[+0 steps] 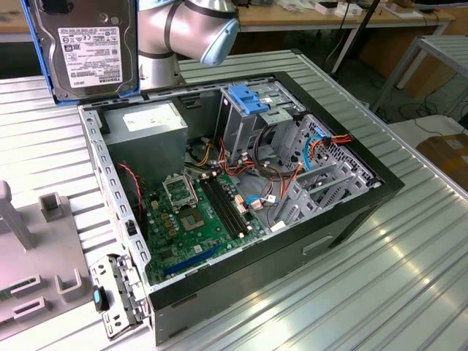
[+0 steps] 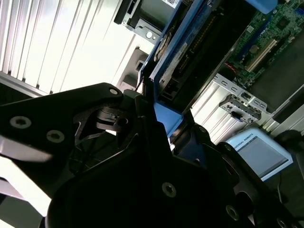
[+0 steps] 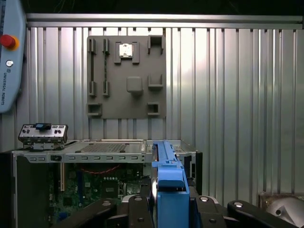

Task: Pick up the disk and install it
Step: 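Pick up the disk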

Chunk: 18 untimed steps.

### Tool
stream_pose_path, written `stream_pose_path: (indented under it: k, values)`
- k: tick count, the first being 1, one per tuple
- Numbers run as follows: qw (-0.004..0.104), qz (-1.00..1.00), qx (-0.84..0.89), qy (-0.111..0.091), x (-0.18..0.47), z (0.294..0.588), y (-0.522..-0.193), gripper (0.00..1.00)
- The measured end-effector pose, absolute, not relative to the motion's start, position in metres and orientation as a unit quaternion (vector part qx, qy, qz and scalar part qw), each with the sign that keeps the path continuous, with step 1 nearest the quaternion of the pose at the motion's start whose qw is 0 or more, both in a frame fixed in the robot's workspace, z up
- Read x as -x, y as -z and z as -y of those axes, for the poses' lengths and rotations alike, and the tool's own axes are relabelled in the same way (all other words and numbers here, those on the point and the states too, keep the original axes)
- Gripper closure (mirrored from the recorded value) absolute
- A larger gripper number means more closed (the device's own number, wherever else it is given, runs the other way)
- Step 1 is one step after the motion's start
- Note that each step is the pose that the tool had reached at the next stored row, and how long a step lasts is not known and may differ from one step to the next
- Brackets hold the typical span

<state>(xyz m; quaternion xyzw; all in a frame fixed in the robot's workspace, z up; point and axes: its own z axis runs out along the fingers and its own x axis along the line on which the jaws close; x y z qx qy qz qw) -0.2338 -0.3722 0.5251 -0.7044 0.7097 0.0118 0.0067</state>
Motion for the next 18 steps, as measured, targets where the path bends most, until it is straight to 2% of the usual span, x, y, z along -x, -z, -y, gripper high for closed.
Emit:
stream_pose_path:
  k: [18]
  values:
    - [0.007,-0.71,0.704,-0.012,0.194,0.372,-0.523,0.63]
